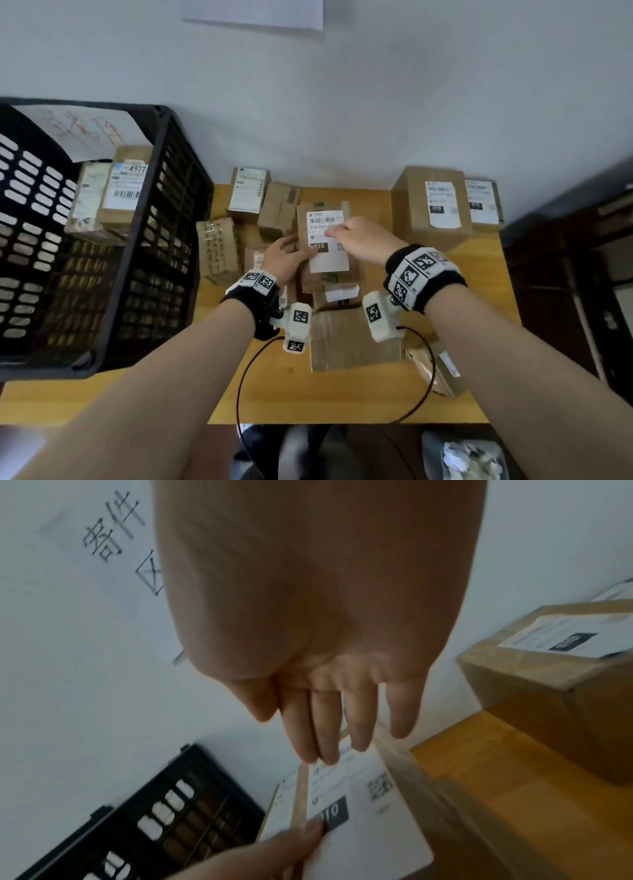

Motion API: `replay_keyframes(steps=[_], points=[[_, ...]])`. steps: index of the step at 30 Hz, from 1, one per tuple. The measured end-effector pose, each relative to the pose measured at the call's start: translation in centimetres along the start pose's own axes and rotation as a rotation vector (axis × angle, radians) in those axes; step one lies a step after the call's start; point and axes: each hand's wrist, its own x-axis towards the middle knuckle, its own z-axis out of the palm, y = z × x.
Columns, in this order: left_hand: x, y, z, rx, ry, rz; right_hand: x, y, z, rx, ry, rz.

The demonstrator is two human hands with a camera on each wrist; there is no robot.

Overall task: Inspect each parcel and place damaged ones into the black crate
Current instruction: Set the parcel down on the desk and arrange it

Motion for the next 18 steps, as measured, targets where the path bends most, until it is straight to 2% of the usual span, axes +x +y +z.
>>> replay_keyframes(steps=[3,6,11,18], points=[[0.1,0.1,-0.2,0.021,-0.010,-0.008,0.9,-0.3,0.9,-0.142,-0.124,0.013],[0.3,0.0,-0.3,0.034,-0.020,-0.031,1.8,-0.5,1.7,-0.272,-0.182,0.038],[0.5,0.1,-0.2,0.055,-0.025,-0.076,3.0,-0.5,1.5,-0.322,-0.225,0.078],[0.9,0.2,-0.4,0.122,-0.040,-0.074,3.2,-1.8,1.4,-0.479,-0.192,0.014]])
